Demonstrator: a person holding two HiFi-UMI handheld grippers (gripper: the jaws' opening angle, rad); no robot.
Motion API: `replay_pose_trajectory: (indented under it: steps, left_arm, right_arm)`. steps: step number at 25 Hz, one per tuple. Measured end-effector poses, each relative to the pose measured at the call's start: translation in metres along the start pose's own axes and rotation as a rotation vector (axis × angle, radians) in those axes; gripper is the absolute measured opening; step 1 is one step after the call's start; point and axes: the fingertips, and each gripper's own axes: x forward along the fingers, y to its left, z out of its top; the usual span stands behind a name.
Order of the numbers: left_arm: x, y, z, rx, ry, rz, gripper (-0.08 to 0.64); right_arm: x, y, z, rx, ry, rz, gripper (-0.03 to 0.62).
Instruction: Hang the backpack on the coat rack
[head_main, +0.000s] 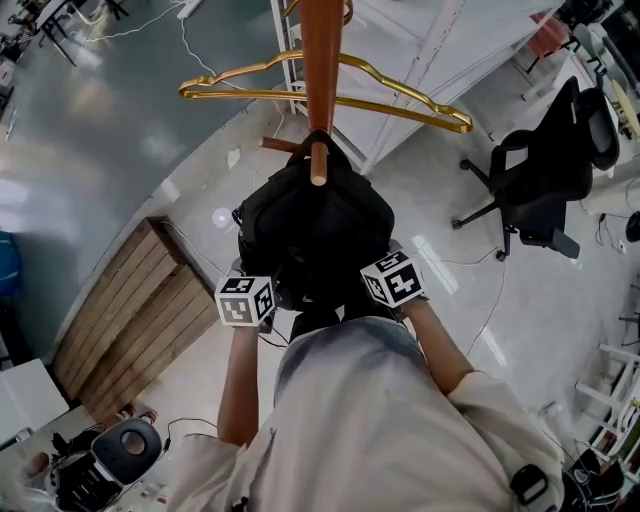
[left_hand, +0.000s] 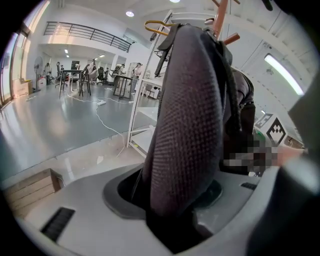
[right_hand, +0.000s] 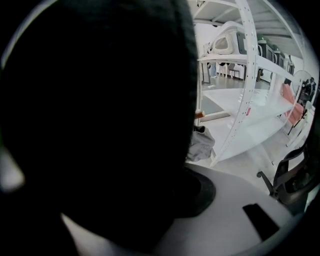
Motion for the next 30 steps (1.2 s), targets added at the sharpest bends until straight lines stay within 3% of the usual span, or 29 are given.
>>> replay_pose_trajectory:
  steps: [30]
  left_arm:
    - [0.043,0.018,0.018,0.046,0.022,0.019,0.255]
  right_arm:
    - [0.022,-0.038,0.020,-0.046,-0.055,-0.033,0.214]
